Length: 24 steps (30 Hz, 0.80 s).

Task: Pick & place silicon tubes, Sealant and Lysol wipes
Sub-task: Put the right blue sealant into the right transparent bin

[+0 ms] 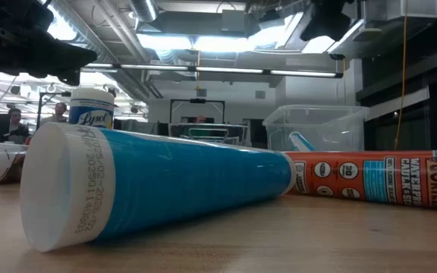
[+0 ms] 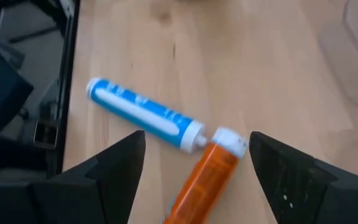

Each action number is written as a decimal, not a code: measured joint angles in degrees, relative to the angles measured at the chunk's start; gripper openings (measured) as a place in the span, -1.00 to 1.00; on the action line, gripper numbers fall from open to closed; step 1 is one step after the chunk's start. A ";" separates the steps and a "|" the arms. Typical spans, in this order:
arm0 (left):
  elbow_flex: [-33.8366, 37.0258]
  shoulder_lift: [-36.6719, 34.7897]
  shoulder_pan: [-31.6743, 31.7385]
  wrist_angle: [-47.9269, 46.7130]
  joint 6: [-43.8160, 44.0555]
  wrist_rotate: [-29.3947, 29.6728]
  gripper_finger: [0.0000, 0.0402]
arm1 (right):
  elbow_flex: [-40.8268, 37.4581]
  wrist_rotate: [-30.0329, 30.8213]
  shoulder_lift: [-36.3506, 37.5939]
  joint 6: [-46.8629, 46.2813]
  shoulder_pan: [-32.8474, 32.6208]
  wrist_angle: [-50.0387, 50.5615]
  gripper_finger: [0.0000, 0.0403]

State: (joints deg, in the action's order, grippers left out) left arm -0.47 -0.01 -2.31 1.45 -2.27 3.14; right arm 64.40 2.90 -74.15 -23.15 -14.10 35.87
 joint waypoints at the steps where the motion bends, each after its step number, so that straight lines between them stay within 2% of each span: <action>1: 0.00 0.00 0.00 0.00 0.00 0.02 -0.94 | 0.00 -0.02 0.00 0.73 -0.76 0.84 0.44; 9: 0.00 0.00 0.00 0.00 0.01 0.01 -0.96 | 0.00 -1.37 -0.02 10.34 -6.16 9.24 0.44; 17: 0.00 0.00 0.00 0.00 0.00 0.00 -0.95 | 0.00 -3.14 -0.02 19.81 -8.64 19.01 0.44; 24: 0.00 0.00 0.00 0.00 -0.01 0.00 -0.95 | 0.00 -3.14 -0.02 33.13 -11.13 24.39 0.44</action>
State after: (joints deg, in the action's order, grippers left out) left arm -0.47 -0.01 -2.31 1.45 -2.28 3.14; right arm 64.40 -0.25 -74.17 9.98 -25.23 60.27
